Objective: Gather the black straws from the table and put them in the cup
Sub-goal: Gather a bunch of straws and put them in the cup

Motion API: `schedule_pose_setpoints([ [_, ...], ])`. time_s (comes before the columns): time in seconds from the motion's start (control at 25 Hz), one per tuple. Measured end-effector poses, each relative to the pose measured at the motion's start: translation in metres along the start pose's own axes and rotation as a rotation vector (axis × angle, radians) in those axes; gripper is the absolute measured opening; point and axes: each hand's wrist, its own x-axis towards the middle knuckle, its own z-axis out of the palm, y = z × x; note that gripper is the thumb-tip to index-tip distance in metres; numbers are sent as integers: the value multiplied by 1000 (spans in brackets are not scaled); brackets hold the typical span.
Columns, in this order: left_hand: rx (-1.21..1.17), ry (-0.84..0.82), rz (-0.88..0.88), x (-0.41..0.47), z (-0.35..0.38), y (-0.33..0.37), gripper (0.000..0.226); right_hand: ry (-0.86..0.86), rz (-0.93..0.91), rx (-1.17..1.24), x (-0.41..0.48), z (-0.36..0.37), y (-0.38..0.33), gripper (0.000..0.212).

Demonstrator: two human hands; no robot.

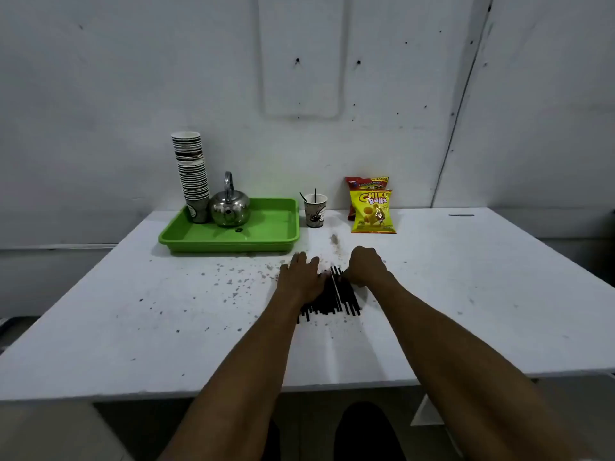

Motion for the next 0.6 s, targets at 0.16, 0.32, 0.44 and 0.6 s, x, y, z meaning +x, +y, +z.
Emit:
schedule_pose_setpoints([
  [0.16, 29, -13, -41, -5, 15, -7, 60, -22, 29, 16, -2, 2, -4, 25],
  [0.32, -10, 43, -43, -7, 24, -9, 61, -25, 30, -7, 1, 4, -7, 34],
  [0.44, -11, 43, -41, -8, 26, -10, 61, -26, 46, -7, 2, 2, -5, 25],
  [0.6, -7, 56, -37, -9, 26, -10, 61, 3, 81, 33, 1, -1, -8, 26],
])
